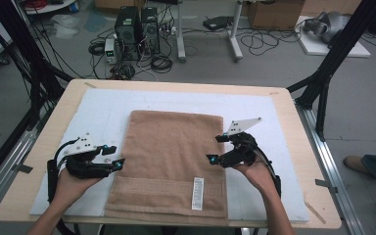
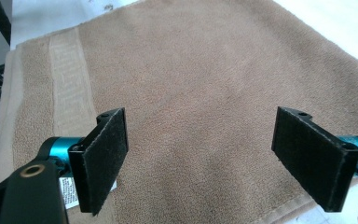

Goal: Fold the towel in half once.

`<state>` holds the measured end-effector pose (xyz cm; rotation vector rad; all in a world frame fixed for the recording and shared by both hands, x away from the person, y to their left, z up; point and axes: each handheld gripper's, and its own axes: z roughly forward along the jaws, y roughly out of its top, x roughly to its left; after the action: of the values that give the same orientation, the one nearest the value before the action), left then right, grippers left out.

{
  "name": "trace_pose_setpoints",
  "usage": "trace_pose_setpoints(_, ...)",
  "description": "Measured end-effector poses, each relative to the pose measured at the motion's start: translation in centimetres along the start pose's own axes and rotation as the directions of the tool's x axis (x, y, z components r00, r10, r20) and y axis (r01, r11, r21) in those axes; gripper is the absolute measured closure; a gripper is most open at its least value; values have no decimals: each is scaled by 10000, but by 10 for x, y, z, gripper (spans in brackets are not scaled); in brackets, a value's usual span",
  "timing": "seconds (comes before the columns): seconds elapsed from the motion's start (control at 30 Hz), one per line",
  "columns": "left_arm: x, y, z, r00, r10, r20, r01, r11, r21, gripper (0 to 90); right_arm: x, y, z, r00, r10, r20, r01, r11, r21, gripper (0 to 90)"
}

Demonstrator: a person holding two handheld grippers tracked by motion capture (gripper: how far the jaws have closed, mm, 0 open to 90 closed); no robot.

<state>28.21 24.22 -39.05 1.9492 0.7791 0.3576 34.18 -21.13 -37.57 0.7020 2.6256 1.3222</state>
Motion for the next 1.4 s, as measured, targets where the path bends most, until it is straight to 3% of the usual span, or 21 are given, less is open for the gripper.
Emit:
trace_pose_setpoints(0.43, 6, 1, 3, 9999, -19, -108, 20, 10000, 16, 410, -1, 4, 3, 10000, -44, 32, 44, 9999, 119, 177)
trace_pose_setpoints(0.87, 8, 13, 6, 9995, 177, -261, -174, 9998, 102, 393, -1, 7, 2, 9997, -96, 205, 95, 10000, 18, 164)
trace_pose_setpoints(1.4, 15, 14, 10, 9995, 96, -299, -90, 9997, 209, 391, -4, 7, 6, 9999, -84, 98, 81, 9997, 212, 155)
